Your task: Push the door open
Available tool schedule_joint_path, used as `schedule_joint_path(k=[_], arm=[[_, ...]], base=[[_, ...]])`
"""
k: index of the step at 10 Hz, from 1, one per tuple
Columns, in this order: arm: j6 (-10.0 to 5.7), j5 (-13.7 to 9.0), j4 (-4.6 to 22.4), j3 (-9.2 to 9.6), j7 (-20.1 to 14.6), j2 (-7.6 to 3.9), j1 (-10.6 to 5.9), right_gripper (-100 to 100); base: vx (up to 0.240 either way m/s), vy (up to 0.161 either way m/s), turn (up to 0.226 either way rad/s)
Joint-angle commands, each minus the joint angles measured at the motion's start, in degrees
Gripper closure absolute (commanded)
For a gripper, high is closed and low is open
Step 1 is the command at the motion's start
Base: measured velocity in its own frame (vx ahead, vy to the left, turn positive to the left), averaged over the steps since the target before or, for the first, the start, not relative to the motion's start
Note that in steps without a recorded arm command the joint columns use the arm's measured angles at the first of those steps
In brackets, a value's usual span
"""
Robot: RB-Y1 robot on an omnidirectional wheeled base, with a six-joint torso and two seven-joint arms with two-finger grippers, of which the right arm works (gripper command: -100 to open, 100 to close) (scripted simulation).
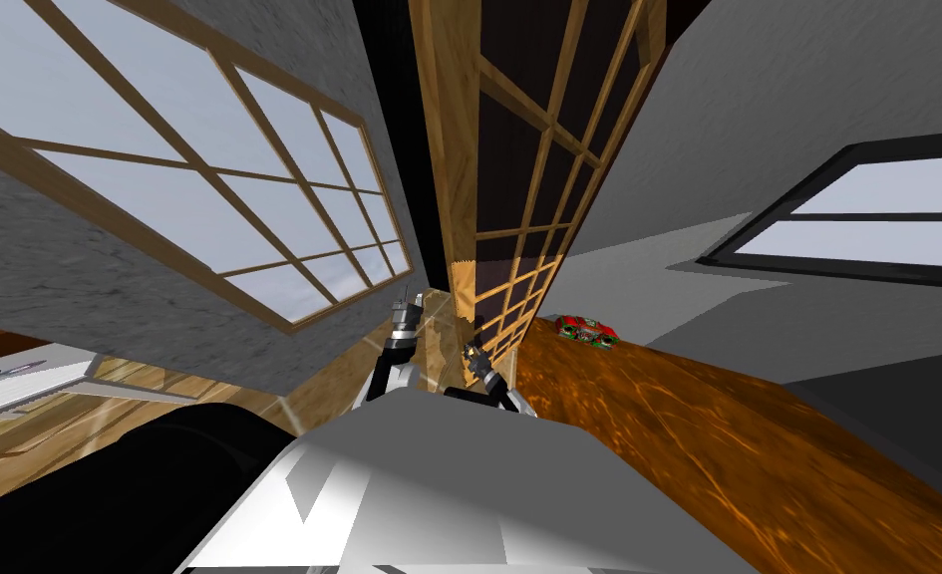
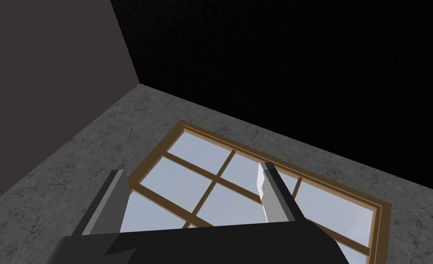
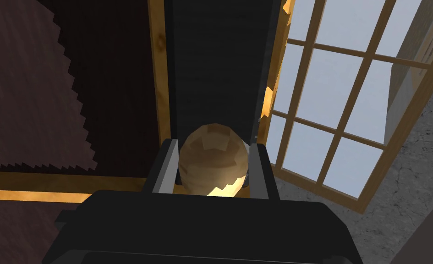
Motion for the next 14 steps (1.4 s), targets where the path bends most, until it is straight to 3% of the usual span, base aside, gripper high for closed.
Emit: schedule_joint_path(k=[1, 7, 14], arm=[[-0.03, -0.57, -0.04, 0.41, -1.98, -0.19, -0.12, 100], [-0.09, -2.39, 0.06, 1.99, -8.09, -0.7, -0.44, 100], [-0.2, -5.61, 0.23, 4.78, -18.79, -1.46, -1.02, 100]], base=[[0.009, 0.016, -0.033], [0.011, 0.013, -0.027], [0.015, 0.021, -0.036]])
